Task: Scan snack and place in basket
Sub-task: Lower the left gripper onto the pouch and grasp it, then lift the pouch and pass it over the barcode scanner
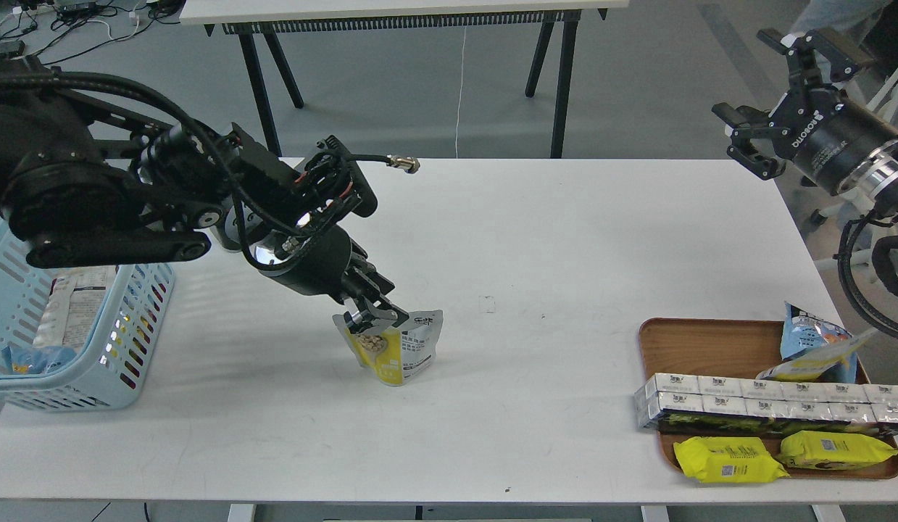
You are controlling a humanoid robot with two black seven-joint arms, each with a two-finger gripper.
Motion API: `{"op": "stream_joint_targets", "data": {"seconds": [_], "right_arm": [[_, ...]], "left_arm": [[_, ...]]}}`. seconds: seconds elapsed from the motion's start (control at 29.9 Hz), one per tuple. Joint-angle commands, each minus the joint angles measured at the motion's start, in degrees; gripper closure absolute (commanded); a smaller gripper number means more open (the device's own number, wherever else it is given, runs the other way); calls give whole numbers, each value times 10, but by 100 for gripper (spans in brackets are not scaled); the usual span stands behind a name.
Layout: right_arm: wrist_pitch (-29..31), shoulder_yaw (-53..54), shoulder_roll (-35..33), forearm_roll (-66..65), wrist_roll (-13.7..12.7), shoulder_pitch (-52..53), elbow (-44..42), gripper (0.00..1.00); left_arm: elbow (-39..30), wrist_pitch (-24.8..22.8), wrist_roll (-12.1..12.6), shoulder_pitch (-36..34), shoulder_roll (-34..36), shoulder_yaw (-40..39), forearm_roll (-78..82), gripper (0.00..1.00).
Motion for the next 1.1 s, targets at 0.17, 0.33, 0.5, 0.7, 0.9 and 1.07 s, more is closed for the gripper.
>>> {"op": "stream_joint_targets", "data": {"seconds": [0.17,0.33,0.5,0.7,0.9,1.07], "right_arm": [[-8,0,-5,0,0,-4,11,4],[-8,0,-19,2,0,-4,14,4],[-8,0,-33,2,0,-14,23,4],[-8,0,-33,2,0,-22,24,4],[-8,7,-32,2,0,-22,23,4],[-8,7,-34,2,0,-22,23,4]], "left_arm": [[-10,6,-2,0,-2,14,3,51],[-31,8,-3,1,-4,13,4,58],[-33,6,-3,0,-2,17,16,77],[-29,22,-2,7,-5,17,18,97],[-29,35,-2,9,-4,18,18,99],[-30,36,-3,9,-1,18,18,100]]}}
